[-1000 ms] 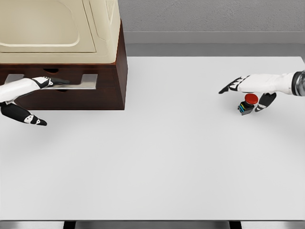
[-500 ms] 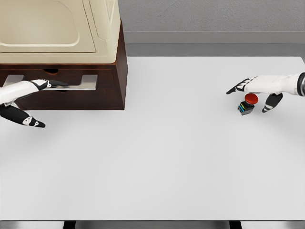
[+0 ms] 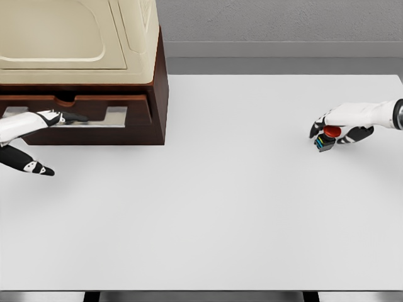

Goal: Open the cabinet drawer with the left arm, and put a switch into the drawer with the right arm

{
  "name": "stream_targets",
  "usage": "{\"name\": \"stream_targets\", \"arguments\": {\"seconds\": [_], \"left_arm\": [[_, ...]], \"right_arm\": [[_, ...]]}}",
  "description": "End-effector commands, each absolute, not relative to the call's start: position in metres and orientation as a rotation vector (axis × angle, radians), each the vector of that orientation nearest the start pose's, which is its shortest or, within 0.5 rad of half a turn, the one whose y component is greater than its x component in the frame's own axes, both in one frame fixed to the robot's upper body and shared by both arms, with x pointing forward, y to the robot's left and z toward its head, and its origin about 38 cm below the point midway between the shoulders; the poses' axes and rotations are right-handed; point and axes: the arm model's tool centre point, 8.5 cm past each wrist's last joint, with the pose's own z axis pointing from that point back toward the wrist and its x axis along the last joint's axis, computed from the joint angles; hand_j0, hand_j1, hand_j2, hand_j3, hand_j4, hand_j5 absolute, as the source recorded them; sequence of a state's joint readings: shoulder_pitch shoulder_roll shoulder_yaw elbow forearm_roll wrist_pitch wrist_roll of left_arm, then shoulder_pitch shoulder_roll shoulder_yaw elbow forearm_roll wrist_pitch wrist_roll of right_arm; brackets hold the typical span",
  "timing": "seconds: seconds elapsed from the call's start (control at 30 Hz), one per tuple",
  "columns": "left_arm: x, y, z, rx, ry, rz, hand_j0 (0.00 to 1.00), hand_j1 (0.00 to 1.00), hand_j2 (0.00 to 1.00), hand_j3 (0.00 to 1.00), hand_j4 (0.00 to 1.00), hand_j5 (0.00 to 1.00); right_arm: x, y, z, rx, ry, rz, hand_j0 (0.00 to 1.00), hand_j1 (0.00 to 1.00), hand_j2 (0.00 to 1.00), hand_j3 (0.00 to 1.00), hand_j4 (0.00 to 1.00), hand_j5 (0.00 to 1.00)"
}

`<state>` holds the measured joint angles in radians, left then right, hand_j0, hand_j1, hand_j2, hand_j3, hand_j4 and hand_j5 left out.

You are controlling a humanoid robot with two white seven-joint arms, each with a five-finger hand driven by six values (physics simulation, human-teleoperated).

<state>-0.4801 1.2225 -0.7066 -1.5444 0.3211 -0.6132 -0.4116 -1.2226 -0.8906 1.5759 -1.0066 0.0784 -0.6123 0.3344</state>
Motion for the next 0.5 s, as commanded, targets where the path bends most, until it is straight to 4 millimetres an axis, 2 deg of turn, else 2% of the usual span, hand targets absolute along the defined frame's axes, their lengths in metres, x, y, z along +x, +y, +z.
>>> {"name": "stream_targets", "arguments": {"seconds": [0.0, 0.1, 0.23, 0.33, 0.47], "left_arm": [[0.366, 0.399, 0.247, 0.051, -1.535, -1.577, 1.0, 1.0, 1.0, 1.0, 1.0, 1.0], [0.364, 0.398, 0.249, 0.05, -1.532, -1.585, 1.0, 1.0, 1.0, 1.0, 1.0, 1.0], [0.359, 0.398, 0.241, 0.029, -1.517, -1.579, 1.0, 1.0, 1.0, 1.0, 1.0, 1.0], [0.356, 0.399, 0.246, 0.025, -1.513, -1.582, 1.0, 1.0, 1.0, 1.0, 1.0, 1.0], [0.352, 0.403, 0.246, 0.028, -1.498, -1.58, 1.0, 1.0, 1.0, 1.0, 1.0, 1.0]], "right_arm": [[0.481, -0.378, 0.189, -0.339, -1.019, 2.058, 0.53, 0.53, 0.53, 0.53, 0.53, 0.53], [0.483, -0.376, 0.188, -0.341, -1.016, 2.065, 0.5, 0.5, 0.5, 0.5, 0.5, 0.5], [0.482, -0.376, 0.188, -0.341, -1.017, 2.067, 0.5, 0.5, 0.5, 0.5, 0.5, 0.5], [0.483, -0.374, 0.193, -0.347, -1.036, 2.065, 0.5, 0.5, 0.5, 0.5, 0.5, 0.5], [0.484, -0.363, 0.2, -0.341, -1.076, 2.08, 0.5, 0.5, 0.5, 0.5, 0.5, 0.5]]}}
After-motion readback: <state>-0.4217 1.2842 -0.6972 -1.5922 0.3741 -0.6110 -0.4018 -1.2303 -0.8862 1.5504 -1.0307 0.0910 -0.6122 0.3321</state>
